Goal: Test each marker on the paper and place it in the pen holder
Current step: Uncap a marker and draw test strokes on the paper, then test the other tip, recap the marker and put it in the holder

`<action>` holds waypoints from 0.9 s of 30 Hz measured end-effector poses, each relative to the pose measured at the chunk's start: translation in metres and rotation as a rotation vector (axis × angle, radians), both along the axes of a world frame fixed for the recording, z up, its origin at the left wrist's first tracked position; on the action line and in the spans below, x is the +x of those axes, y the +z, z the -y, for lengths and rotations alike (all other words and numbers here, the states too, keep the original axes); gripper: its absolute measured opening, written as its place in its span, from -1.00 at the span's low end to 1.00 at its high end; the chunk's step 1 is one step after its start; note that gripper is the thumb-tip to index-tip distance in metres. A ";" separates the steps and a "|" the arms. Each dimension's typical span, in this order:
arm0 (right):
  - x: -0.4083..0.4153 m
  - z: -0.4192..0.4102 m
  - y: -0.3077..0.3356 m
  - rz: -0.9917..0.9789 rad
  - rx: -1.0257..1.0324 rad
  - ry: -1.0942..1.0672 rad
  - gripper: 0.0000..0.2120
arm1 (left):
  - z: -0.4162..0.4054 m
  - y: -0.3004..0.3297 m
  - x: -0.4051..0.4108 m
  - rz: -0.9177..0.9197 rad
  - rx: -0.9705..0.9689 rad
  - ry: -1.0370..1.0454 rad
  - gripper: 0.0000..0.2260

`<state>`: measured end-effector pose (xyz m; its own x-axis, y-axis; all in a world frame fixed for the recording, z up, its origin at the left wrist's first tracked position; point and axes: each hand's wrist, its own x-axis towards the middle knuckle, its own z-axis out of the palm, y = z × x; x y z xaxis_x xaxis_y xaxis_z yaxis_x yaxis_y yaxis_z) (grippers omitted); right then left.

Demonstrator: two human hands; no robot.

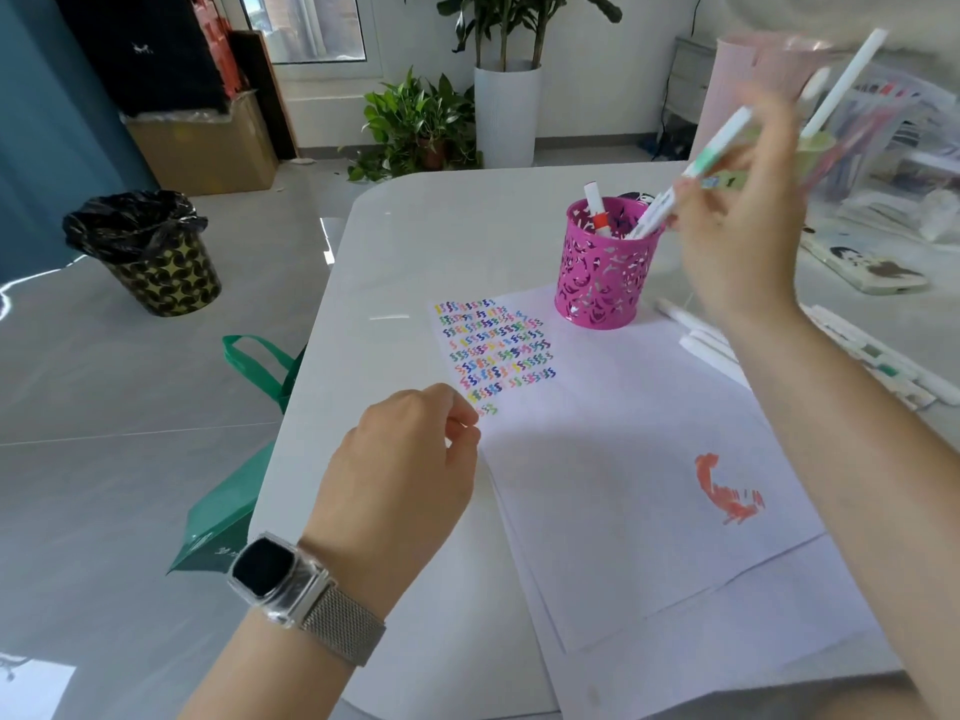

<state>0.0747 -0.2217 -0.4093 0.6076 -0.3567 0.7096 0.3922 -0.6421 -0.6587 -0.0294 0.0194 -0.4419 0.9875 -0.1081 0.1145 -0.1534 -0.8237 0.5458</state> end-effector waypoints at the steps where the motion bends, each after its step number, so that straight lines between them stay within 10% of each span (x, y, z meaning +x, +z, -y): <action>1: 0.002 0.001 -0.006 -0.096 -0.066 0.016 -0.55 | 0.002 -0.001 0.000 0.000 0.007 -0.014 -0.86; 8: -0.018 0.012 0.001 -0.215 -0.197 -0.098 -0.71 | 0.005 -0.003 0.002 0.051 -0.003 -0.049 -0.86; 14: -0.056 0.040 -0.020 -0.987 -0.349 -0.160 -0.72 | 0.005 0.004 0.000 0.084 -0.055 -0.038 -0.76; 21: -0.049 0.032 -0.031 -1.021 -0.456 -0.226 -0.93 | 0.003 0.005 -0.002 0.108 -0.074 -0.032 -0.74; 27: -0.050 0.006 -0.019 -0.805 -0.488 -0.226 -0.59 | 0.005 0.004 0.000 0.124 -0.089 -0.058 -0.80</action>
<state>0.0247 -0.2273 -0.4285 0.9298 -0.3009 0.2119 -0.2259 -0.9211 -0.3170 -0.0292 0.0148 -0.4382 0.9576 -0.1486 0.2466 -0.2701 -0.7608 0.5901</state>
